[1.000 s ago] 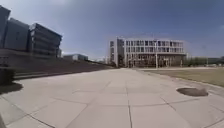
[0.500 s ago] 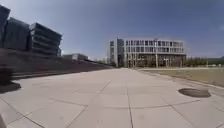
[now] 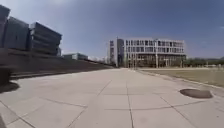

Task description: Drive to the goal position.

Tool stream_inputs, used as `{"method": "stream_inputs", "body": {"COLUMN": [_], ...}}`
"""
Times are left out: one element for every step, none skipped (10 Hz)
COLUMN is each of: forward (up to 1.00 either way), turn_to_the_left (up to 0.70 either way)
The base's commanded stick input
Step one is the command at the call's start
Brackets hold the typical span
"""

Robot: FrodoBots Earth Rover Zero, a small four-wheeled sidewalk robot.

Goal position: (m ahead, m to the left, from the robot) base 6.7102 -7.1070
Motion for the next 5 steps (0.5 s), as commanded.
{"method": "stream_inputs", "body": {"forward": [0.19, 0.19, 0.19, 0.19, 0.19], "turn_to_the_left": [0.01, 0.01, 0.01, 0.01, 0.01]}}
